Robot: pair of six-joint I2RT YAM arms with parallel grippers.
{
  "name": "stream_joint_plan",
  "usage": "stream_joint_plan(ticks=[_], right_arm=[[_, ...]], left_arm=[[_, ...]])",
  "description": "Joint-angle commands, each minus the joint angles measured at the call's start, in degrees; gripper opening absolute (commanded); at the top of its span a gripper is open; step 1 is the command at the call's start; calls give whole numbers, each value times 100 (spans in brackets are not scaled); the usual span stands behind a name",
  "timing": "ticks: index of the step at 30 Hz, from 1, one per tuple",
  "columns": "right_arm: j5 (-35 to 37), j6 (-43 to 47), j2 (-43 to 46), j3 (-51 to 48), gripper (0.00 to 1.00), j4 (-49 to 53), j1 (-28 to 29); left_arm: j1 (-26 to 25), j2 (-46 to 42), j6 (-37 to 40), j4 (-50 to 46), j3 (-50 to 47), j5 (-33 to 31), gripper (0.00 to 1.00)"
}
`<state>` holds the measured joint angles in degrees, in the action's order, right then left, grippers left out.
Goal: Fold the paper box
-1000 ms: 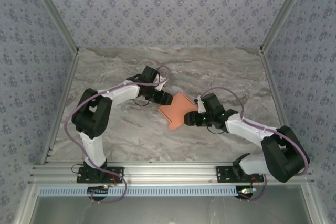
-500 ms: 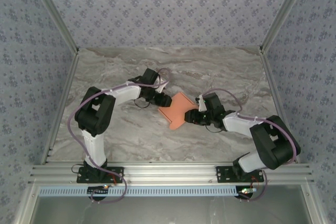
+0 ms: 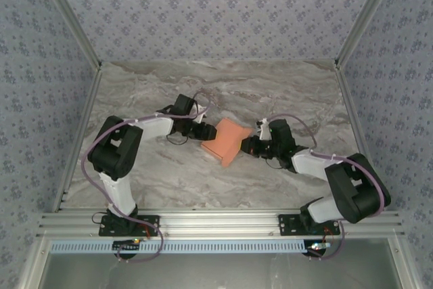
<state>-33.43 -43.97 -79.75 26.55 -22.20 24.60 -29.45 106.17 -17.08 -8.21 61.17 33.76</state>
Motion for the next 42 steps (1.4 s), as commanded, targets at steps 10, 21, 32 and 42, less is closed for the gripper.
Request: stream_joint_plan(ticks=[10, 21, 32, 42], right_arm=[[-217, 81, 799, 162, 5, -206, 10], [129, 6, 799, 355, 6, 163, 107], [1075, -183, 715, 583, 7, 892, 310], [1991, -184, 299, 1042, 8, 1423, 741]], left_arm=[[-116, -44, -197, 70, -315, 606, 50], [-218, 112, -78, -102, -77, 654, 53], [-287, 203, -133, -102, 91, 576, 53], [-277, -576, -149, -142, -117, -596, 58]])
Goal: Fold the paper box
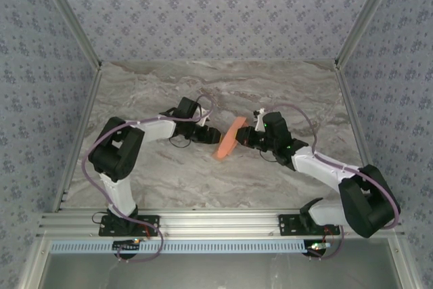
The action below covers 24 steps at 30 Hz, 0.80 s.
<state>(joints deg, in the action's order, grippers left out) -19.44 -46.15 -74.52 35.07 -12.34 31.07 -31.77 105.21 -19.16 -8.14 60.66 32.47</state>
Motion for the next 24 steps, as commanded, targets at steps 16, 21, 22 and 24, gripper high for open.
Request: stream_joint_plan(ticks=[16, 21, 22, 24], right_arm=[[921, 117, -791, 748, 9, 556, 410], [951, 139, -797, 769, 9, 566, 417], [951, 146, -800, 769, 9, 566, 417], [940, 145, -793, 773, 9, 553, 417]], left_arm=[[-589, -3626, 74, 1414, -2282, -1617, 79], [-1079, -3574, 623, 1238, -2182, -1845, 83], [-1177, -3483, 712, 1183, -2114, -1928, 83], [-1355, -3234, 930, 1099, -1938, -2176, 85]])
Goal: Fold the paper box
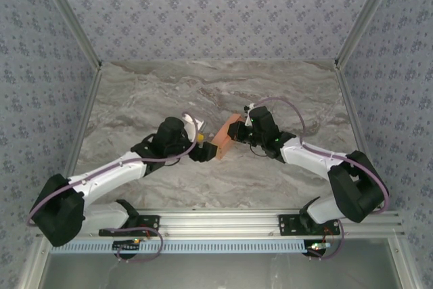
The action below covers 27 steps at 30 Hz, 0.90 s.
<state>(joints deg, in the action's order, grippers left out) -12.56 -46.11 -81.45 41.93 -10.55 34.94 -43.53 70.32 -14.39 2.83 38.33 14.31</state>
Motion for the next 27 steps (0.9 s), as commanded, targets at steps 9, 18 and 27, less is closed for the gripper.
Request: stream_joint_plan(ticks=[9, 18, 27], right_arm=[[244, 137, -107, 77, 9, 342, 32], [243, 130, -104, 91, 10, 326, 22], [255, 228, 75, 242, 16, 416, -6]], left_arm=[[-424, 1163, 832, 200, 759, -791, 78], [-430, 1669, 952, 365, 929, -612, 62], [-339, 1769, 1044, 476, 910, -610, 48]])
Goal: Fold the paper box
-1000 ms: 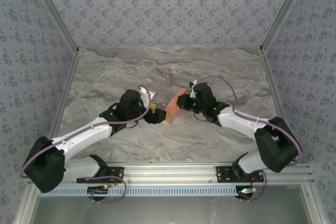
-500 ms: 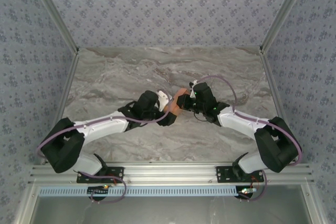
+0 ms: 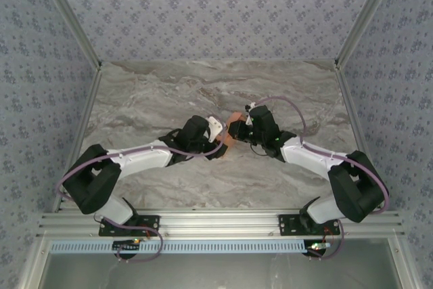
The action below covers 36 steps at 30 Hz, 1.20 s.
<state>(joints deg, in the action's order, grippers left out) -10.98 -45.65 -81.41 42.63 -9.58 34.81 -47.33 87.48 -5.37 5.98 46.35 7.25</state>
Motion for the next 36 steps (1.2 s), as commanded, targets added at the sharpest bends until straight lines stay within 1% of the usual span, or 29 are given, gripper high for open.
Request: stream_joint_plan(ticks=[1, 4, 9, 12, 14, 19, 24, 28, 33, 36], right_arm=[[105, 217, 124, 205, 17, 360, -8], [157, 381, 324, 283, 25, 542, -44], [297, 922, 898, 377, 41, 1030, -111], [399, 1665, 1304, 387, 49, 1389, -178], [473, 2167, 1532, 396, 51, 1648, -206], [551, 3438, 1968, 320, 54, 2052, -328], [722, 4132, 2233, 66, 53, 1830, -376], [779, 4068, 2171, 17, 52, 1745, -361], [789, 3932, 1978, 23, 52, 1756, -316], [869, 3920, 1927, 28, 52, 1815, -286]], left_arm=[[59, 33, 149, 175, 90, 137, 47], [148, -42, 193, 176, 33, 232, 44], [303, -236, 392, 98, -46, 517, 42], [372, -331, 650, -48, -21, 721, 42], [436, -355, 845, -166, 38, 919, 41], [612, -407, 1637, -767, 276, 1525, 40], [768, -478, 2146, -1300, 443, 1900, 39], [857, -428, 2391, -1553, 528, 2121, 40], [949, -140, 2698, -1794, 710, 2444, 43], [990, 4, 2941, -2021, 883, 2498, 46]])
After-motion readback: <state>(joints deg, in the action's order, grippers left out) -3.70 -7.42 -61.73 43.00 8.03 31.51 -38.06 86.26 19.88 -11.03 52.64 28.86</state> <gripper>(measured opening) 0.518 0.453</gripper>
